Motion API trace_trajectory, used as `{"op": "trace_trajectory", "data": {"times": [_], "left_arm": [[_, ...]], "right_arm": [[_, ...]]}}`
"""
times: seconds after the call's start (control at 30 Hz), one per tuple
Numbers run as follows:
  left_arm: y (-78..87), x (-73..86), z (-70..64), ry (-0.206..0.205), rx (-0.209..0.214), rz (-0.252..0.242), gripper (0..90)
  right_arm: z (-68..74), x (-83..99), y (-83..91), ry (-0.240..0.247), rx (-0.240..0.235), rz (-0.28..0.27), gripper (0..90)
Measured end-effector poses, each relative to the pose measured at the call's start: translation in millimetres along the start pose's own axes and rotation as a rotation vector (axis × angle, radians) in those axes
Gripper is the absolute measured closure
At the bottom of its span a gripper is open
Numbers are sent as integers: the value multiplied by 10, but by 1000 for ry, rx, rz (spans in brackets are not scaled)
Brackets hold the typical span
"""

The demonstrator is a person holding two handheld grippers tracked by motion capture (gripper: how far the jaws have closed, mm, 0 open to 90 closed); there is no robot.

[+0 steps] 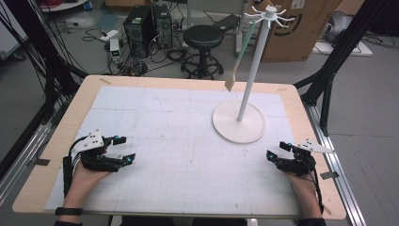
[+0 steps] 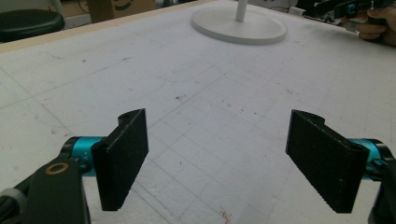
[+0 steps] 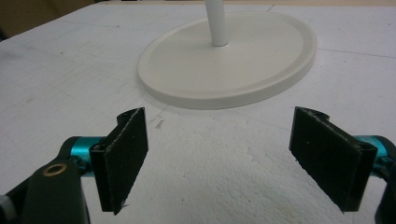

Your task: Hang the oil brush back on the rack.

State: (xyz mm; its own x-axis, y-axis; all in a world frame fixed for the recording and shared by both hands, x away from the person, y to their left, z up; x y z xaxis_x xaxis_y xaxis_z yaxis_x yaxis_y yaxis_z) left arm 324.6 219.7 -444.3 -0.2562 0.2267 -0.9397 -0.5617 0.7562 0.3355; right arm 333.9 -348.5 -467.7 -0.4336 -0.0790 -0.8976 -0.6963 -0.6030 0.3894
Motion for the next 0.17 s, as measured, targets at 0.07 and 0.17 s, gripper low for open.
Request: {"op": "trace_trajectory", "data": {"times": [0.07, 0.17], "left_arm": [[2, 6, 6, 0, -4, 4, 217], [2, 16, 8, -4, -2, 7, 217]], "right_arm": [[0, 0, 0, -1, -1, 0, 190], [1, -1, -1, 1, 0, -1, 190]]}}
Point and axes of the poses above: each handheld gripper's, and its own axes: y roughly backward along the jaws, x roughly out of its underside, z roughly to its left, the point moved 5 cm from there along -y, roughly forward along the jaws, and after that the axes turned 2 degrees about -x, right-handed, at the moved point
